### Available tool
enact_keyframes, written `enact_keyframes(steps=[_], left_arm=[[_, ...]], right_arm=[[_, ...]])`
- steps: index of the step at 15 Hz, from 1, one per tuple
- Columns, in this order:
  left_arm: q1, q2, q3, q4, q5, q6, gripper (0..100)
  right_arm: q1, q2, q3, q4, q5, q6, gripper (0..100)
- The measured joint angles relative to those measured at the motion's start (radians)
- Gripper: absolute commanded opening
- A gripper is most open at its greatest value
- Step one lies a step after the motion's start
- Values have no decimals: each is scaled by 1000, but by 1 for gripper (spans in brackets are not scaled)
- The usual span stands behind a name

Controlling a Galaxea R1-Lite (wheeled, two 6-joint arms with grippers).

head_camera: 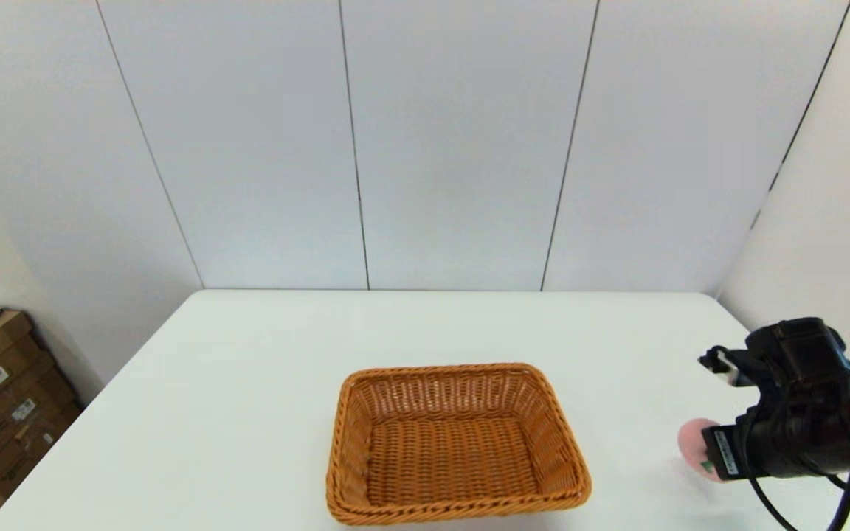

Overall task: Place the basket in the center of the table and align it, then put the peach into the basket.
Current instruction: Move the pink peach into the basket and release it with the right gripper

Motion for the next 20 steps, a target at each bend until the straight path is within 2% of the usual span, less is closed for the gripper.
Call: enact_keyframes(steps=[2, 4, 8, 10, 14, 18, 20], left_arm=[[0, 0, 0, 0, 0, 0, 100], [0, 0, 0, 0, 0, 0, 100], [0, 0, 0, 0, 0, 0, 100], [0, 0, 0, 0, 0, 0, 100], [0, 0, 0, 0, 0, 0, 100], [0, 0, 0, 0, 0, 0, 100], [0, 0, 0, 0, 0, 0, 100]], right_arm=[[30, -89, -8, 0, 29, 6, 0], [122, -199, -19, 2, 49, 22, 0], [448, -379, -76, 29, 53, 87, 0], [574, -402, -120, 32, 54, 99, 0], [673, -300, -193, 27, 51, 99, 0], [700, -134, -241, 4, 44, 98, 0], [707, -53, -265, -15, 22, 98, 0]])
